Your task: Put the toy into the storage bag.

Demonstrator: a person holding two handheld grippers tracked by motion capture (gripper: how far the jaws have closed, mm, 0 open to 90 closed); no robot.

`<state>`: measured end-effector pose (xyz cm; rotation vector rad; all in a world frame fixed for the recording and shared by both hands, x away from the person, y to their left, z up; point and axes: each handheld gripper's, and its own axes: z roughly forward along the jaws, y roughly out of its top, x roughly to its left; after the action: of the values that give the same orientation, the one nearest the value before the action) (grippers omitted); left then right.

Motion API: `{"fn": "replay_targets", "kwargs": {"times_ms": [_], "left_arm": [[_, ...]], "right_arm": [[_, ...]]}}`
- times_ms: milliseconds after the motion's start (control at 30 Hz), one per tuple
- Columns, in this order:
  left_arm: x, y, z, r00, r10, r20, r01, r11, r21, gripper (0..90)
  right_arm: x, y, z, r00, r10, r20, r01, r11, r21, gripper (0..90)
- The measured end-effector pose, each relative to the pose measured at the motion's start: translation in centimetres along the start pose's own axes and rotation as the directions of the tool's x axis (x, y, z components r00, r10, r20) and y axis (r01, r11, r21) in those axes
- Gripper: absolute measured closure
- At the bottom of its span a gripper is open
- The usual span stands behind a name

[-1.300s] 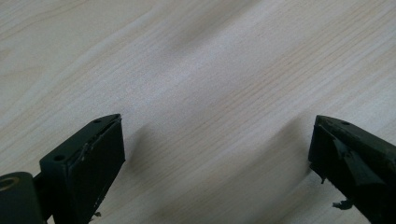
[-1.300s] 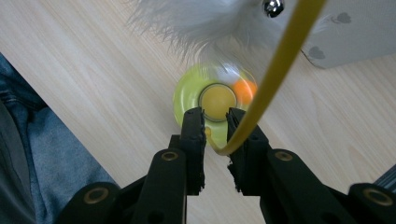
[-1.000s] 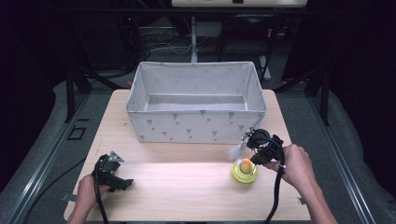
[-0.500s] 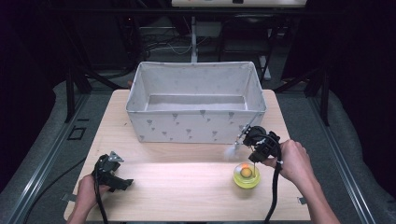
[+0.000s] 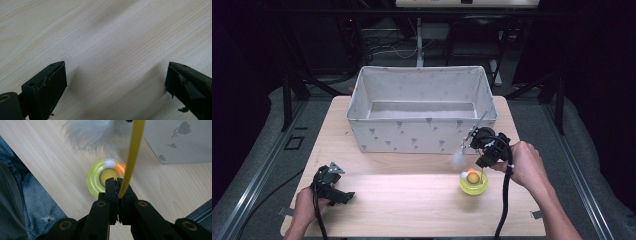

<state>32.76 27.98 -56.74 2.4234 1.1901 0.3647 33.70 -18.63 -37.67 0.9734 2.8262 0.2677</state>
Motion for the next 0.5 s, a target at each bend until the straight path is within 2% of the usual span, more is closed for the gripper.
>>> {"fn": "replay_targets", "kwargs": {"times_ms": [300, 500], "left_arm": [[0.0, 0.0, 0.0, 1.0000, -0.003, 0.002, 0.003, 1.0000, -0.002, 3.8], [0.0, 0.0, 0.0, 1.0000, -0.002, 0.002, 0.002, 1.0000, -0.003, 3.8]], "right_arm": [[-1.0, 0.8, -0.8, 0.9998, 0.011, -0.014, -0.011, 1.000, -0.007, 88.0], [-1.3, 1.4, -1.4, 1.0000, 0.003, 0.003, -0.003, 1.000, 0.005, 88.0]]}}
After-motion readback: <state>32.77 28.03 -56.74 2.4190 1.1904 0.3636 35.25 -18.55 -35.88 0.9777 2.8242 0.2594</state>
